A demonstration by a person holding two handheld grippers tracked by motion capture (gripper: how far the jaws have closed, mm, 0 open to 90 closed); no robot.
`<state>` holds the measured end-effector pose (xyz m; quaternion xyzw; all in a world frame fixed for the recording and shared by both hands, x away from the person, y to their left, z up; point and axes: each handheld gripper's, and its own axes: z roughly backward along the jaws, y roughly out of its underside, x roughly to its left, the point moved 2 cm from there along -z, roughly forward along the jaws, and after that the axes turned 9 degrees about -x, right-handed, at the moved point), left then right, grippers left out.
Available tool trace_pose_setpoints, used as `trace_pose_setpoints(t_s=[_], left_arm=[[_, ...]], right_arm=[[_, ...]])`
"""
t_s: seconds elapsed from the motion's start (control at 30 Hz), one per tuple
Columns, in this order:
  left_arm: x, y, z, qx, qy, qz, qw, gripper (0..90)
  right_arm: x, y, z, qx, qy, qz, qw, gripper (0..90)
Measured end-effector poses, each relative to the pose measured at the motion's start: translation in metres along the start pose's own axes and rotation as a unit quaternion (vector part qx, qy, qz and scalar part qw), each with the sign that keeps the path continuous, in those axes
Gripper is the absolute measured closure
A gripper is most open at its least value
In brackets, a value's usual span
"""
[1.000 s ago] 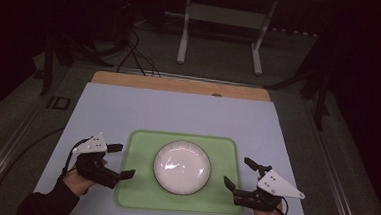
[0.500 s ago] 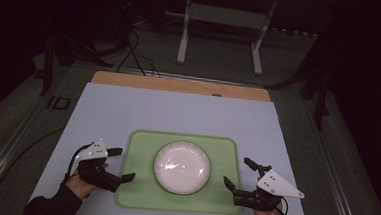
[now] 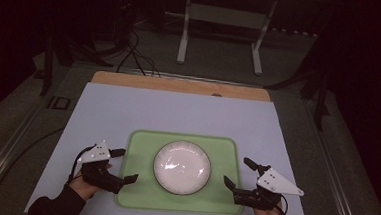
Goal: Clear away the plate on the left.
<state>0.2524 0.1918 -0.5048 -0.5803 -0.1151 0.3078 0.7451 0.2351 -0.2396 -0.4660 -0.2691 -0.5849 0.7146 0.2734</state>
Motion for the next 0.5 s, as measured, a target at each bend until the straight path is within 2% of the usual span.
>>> trace_pose_setpoints(t_s=[0.17,0.5], left_arm=[[0.0014,0.0003,0.0,0.002,-0.008,-0.001,1.0,0.0],[0.0018,-0.0006,0.0027,-0.01,-0.005,0.007,0.9999,0.0]], right_arm=[[0.0002,0.0006,-0.001,0.005,0.003,0.003,1.0,14.3],[-0.0006,0.0002,-0.0013,0.003,0.004,0.004,1.0,14.3]])
